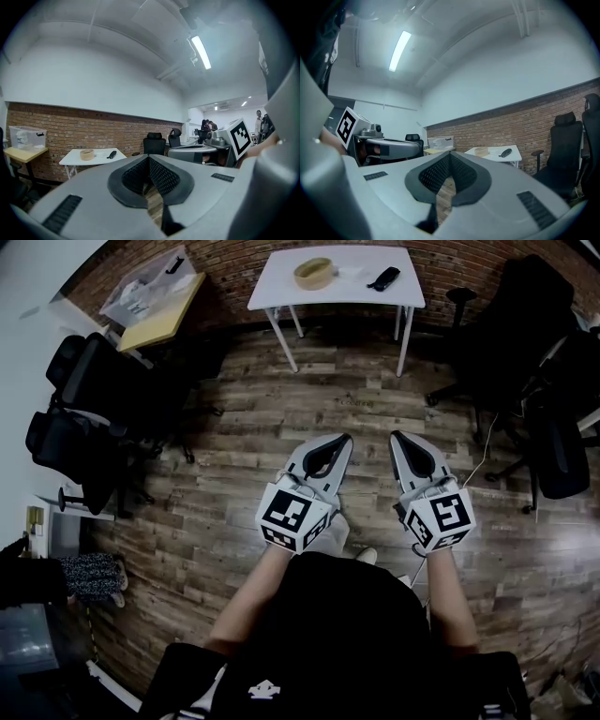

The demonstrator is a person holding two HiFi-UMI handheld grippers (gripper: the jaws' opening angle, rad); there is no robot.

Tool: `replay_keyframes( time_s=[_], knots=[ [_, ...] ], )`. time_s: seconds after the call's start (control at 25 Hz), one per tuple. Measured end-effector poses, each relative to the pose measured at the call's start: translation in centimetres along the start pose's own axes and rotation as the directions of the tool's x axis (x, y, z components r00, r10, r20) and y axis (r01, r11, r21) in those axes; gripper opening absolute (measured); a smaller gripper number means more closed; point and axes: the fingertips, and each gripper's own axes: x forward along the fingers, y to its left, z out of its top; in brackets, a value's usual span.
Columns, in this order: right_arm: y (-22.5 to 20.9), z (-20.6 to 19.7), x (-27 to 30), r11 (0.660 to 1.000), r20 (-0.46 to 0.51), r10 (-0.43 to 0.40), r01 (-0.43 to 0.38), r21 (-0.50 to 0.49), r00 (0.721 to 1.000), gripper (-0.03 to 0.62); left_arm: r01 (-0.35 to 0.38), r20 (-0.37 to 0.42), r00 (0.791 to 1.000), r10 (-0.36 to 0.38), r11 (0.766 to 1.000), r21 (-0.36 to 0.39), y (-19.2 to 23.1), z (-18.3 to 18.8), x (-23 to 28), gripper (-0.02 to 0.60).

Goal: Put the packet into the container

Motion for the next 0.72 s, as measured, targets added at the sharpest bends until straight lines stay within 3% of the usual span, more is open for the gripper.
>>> replay_keyframes(
  time_s=[0.32, 0.72],
  knots=[
    [-2.6, -0.2, 5.8, 1.000, -0.017, -0.002, 0.002, -0.005, 1.000, 0.005, 0.006, 0.001, 1.000, -0.006, 1.000, -0.016, 5.1, -0.3, 4.0, 0.005],
    [-6.3, 1.2, 17.4, 1.000, -0.041, -0.007, 0.006, -0.011, 0.999, 0.005, -0.001, 0.011, 1.000, 0.002, 0.999, -0.048, 16.5, 1.0, 9.7, 0.005]
  ],
)
